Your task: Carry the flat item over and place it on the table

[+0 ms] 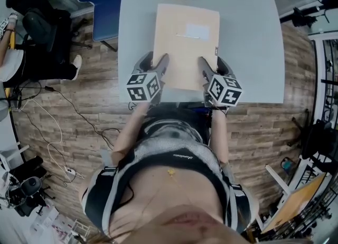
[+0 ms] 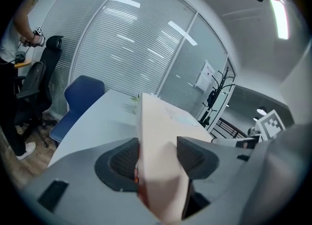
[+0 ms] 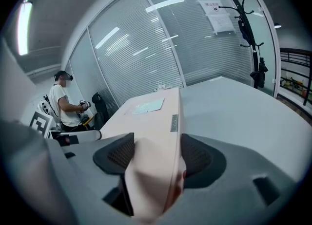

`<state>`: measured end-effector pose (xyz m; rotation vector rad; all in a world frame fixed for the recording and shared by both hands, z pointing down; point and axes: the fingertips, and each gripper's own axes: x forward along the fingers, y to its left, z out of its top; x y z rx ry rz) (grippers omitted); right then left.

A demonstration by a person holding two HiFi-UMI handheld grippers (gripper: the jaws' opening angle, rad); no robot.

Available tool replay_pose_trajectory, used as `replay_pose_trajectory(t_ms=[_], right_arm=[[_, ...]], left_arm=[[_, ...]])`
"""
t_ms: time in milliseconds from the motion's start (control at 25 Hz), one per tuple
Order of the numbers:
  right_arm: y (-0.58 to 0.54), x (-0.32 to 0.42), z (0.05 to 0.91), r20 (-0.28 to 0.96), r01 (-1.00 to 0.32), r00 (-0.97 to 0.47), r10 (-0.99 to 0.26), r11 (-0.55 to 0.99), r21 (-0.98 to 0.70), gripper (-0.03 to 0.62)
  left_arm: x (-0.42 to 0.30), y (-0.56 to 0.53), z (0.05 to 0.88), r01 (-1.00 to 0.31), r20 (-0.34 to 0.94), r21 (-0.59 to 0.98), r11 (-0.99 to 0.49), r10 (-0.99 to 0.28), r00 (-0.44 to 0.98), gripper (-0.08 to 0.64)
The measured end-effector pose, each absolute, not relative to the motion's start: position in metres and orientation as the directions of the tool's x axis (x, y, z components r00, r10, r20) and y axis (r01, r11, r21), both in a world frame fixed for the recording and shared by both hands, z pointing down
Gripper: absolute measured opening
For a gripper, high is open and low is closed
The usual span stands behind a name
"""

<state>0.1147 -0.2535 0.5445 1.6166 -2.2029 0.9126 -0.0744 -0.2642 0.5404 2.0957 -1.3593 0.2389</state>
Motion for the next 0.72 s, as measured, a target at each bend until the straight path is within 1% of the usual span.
replay_pose_trajectory(t_ms=[400,720], right_arm=[[-0.242,0.119,0.591,0.635,-0.935,-0.338,-0.694,0.170,-0.312,0.301],[-0.242,0.123,0.622,0.669,-0.931,-0.349,-0.656,0.161,-0.328,0.301]], left_arm=[[-0.071,-0.250,0.591,-0.872,0.534,0.434,-0.227,-0.715,0.452,0.241],[-0.067,-0.249,0.619,-0.879,0.567,0.430,-0.206,-0.696,0.441,0.241]])
